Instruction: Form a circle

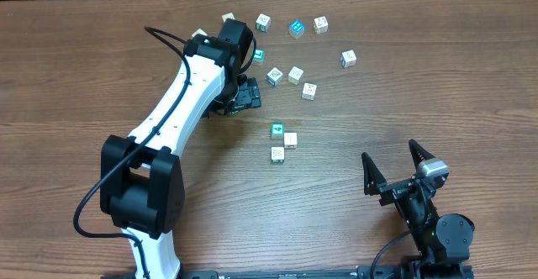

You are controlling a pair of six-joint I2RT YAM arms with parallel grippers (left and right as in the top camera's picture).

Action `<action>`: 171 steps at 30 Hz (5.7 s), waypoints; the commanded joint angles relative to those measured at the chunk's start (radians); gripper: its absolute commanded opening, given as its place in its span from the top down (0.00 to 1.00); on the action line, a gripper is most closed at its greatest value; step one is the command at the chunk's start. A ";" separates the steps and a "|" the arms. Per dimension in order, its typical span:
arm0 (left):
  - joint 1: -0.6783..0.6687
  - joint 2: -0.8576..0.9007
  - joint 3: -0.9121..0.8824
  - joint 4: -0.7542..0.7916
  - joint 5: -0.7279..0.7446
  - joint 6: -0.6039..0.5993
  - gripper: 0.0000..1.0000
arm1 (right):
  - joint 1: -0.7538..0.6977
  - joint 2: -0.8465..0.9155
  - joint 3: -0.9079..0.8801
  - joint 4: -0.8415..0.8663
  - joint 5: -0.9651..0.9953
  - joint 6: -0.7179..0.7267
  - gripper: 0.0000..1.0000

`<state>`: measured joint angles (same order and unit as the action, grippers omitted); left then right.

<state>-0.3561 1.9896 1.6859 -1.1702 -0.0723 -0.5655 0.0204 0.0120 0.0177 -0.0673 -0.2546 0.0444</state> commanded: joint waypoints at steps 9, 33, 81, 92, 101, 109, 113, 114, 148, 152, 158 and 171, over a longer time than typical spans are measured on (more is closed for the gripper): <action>0.003 -0.021 0.022 0.003 -0.010 0.013 0.00 | -0.003 -0.009 -0.010 0.005 0.007 -0.005 0.00; 0.003 -0.021 0.022 0.003 -0.009 0.013 0.00 | -0.003 -0.009 -0.010 0.005 0.007 -0.005 0.00; 0.003 -0.021 0.022 0.003 -0.010 0.013 0.00 | -0.003 -0.009 -0.010 0.005 0.007 -0.004 0.00; 0.003 -0.021 0.022 0.003 -0.009 0.013 0.00 | -0.003 -0.009 -0.010 0.005 0.007 -0.005 0.00; 0.003 -0.021 0.022 0.003 -0.009 0.013 0.00 | -0.003 -0.009 -0.010 0.005 0.007 -0.005 0.00; 0.002 -0.021 0.022 0.003 -0.009 0.013 0.00 | -0.003 -0.009 -0.010 0.005 0.007 -0.005 0.00; 0.003 -0.021 0.022 0.003 -0.009 0.013 0.00 | -0.003 -0.009 -0.010 0.005 0.007 -0.005 0.00; 0.002 -0.021 0.022 0.003 -0.009 0.013 0.00 | -0.003 -0.009 -0.010 0.005 0.007 -0.004 0.00; 0.003 -0.021 0.022 0.097 0.010 -0.018 0.01 | -0.003 -0.009 -0.010 0.005 0.007 -0.005 0.00; 0.003 -0.021 0.022 0.097 0.010 -0.012 0.00 | -0.003 -0.009 -0.010 0.005 0.007 -0.004 0.00; 0.003 -0.021 0.022 0.094 0.011 0.017 0.01 | -0.003 -0.009 -0.010 0.005 0.007 -0.005 0.00; 0.002 -0.021 0.022 0.088 0.013 0.017 0.00 | -0.003 -0.009 -0.010 0.005 0.007 -0.005 0.00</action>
<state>-0.3561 1.9896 1.6859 -1.0771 -0.0639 -0.5655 0.0204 0.0120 0.0177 -0.0681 -0.2546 0.0448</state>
